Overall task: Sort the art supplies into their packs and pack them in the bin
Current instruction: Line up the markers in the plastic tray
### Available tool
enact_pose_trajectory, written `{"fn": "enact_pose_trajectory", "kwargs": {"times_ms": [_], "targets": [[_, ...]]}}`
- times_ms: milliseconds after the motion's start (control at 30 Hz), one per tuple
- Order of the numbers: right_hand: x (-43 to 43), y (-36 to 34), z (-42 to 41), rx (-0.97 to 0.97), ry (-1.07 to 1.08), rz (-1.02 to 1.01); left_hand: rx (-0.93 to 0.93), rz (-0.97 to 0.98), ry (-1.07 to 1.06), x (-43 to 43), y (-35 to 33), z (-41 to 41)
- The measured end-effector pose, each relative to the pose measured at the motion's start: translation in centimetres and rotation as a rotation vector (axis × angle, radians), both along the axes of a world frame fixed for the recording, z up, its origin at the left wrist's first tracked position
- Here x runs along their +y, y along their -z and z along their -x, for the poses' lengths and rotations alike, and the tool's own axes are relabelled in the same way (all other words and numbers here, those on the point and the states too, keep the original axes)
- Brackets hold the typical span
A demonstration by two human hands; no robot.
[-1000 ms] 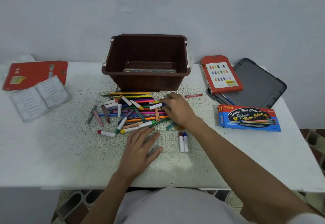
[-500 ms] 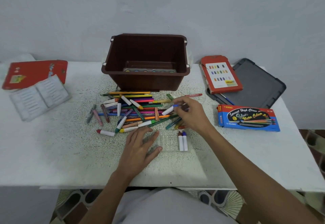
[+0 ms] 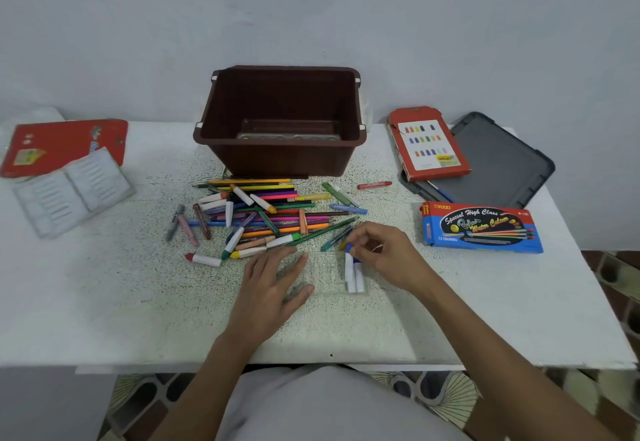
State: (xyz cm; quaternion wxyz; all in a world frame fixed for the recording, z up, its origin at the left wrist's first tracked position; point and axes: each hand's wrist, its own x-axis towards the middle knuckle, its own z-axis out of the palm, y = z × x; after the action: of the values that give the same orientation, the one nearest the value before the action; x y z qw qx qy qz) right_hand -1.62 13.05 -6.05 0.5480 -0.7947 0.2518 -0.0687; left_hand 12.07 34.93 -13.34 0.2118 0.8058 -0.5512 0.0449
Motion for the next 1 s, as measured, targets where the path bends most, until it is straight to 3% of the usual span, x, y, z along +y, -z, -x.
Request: {"fn": "enact_pose_trajectory", "kwargs": {"times_ms": [267, 600, 1000], "targets": [[1.8, 0.3, -0.3, 0.046, -0.016, 0.143, -0.011, -0.014, -0.002, 0.0, -0.2, 0.0], [3.9, 2.4, 0.8, 0.064, -0.083, 0.566, -0.026, -0.043, -0.005, 0.0, -0.2, 0.0], [4.4, 3.5, 2.5, -0.024, -0.001, 0.710, 0.015, -0.003, -0.018, 0.0, -0.2, 0.2]]}}
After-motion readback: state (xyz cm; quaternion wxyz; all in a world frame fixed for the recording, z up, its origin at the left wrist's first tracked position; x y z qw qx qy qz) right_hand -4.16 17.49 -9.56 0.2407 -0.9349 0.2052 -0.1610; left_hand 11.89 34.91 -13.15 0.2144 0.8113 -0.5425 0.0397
